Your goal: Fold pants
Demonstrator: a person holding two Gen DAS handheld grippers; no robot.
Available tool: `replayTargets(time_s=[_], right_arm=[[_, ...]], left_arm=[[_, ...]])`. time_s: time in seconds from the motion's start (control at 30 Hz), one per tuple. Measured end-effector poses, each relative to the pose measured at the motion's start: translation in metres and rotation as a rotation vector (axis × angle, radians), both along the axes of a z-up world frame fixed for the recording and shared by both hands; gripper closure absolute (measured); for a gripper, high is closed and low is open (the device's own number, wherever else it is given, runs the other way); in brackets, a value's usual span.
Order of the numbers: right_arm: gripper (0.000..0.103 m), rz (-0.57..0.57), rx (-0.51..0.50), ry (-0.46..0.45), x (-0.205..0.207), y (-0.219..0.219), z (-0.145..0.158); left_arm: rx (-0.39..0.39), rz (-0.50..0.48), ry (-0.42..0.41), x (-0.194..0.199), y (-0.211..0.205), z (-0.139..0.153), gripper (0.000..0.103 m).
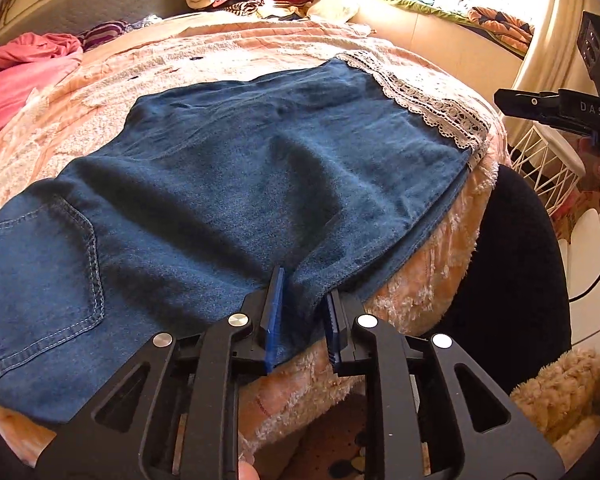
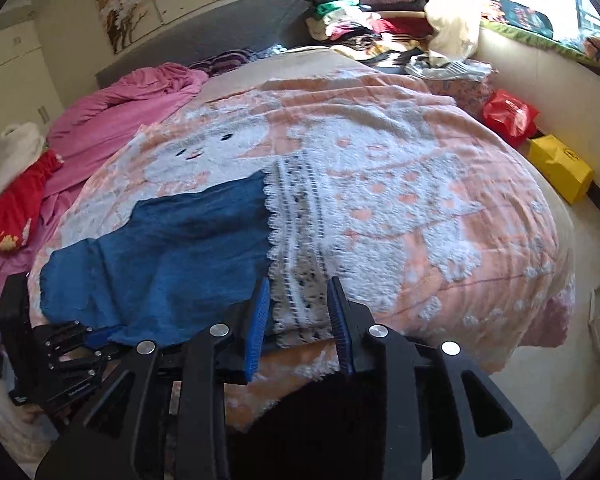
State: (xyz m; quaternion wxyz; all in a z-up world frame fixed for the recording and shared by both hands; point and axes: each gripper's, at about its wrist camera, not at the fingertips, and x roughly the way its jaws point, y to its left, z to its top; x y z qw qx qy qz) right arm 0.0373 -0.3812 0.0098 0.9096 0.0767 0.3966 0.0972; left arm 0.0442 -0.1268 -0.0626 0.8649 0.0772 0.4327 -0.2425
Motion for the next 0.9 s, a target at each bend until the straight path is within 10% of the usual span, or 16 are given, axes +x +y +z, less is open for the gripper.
replayTargets(time_s=[0.23, 0.47, 0.9], right_arm=[[0.069, 0.027, -0.107, 0.143, 0.033, 0.018, -0.053], [0.054, 0.052, -0.031, 0.074, 0.015, 0.017, -0.03], [0.042, 0.279, -0.06, 0.038, 0.022, 0.097, -0.017]], left_arm=[[0.016, 0.012, -0.001, -0.007, 0.003, 0.001, 0.078], [-0.071, 0.098, -0.072, -0.028, 0.044, 0.038, 0.052], [-0.074, 0.689, -0.108, -0.028, 0.213, 0.07, 0.034]])
